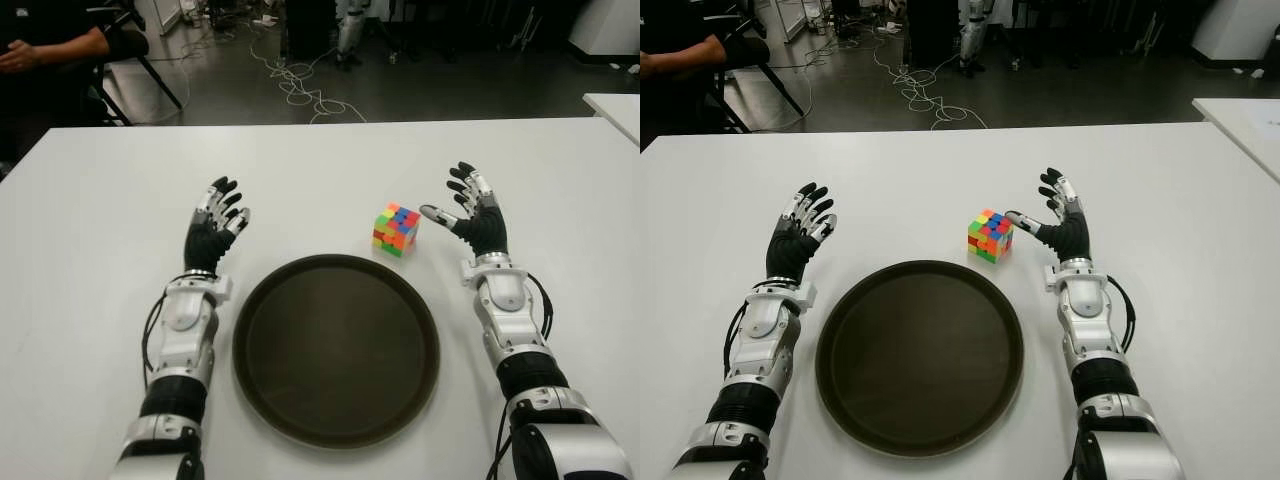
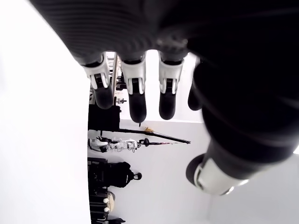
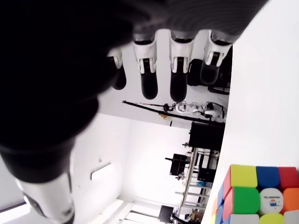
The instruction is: Pick up the Rubik's Cube and put it in the plate
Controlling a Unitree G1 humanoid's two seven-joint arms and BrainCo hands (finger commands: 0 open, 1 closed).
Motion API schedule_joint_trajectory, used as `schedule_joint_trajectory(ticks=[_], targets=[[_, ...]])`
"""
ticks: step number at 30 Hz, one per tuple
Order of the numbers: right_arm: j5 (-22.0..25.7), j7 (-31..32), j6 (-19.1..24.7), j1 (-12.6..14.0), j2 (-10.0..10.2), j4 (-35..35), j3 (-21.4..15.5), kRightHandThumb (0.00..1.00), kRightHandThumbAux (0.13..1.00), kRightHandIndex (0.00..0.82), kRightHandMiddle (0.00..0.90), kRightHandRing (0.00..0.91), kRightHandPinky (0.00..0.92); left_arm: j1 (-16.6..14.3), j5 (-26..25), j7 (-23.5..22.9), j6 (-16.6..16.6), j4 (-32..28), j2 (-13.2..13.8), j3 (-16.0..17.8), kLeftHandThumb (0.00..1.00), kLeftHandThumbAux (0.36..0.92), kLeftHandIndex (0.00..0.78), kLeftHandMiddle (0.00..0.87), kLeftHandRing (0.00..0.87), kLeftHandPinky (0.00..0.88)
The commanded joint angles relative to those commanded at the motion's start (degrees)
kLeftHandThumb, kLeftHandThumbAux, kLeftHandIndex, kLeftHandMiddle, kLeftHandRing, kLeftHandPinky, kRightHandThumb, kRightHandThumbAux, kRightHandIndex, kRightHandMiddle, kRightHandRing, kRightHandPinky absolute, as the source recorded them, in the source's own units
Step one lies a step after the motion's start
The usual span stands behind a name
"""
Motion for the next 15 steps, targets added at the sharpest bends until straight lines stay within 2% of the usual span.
schedule_joint_trajectory(ticks=[8, 12, 15], targets=[[-1.7, -1.3, -3.2, 0.1, -0.6, 0.0, 0.6, 0.0, 0.775, 0.097, 0.16, 0.131, 0.086, 0.1, 0.3, 0.2, 0.3, -0.3, 0.0, -0.3, 0.0, 0.778, 0.113, 0.15, 0.108, 0.06], [-4.7, -3.1, -5.0, 0.0, -1.2, -2.6, 2.0, 0.0, 0.769, 0.089, 0.151, 0.127, 0.079, 0.2, 0.1, 0.0, 0.3, -0.4, -0.1, -0.3, 0.0, 0.787, 0.117, 0.154, 0.112, 0.072], [-8.7, -5.5, -6.0, 0.4, -2.3, -5.1, 3.6, 0.0, 0.755, 0.09, 0.15, 0.123, 0.071, 0.2, 0.2, -0.2, 0.4, -0.4, 0.1, -0.4, 0.0, 0.787, 0.116, 0.156, 0.115, 0.073]])
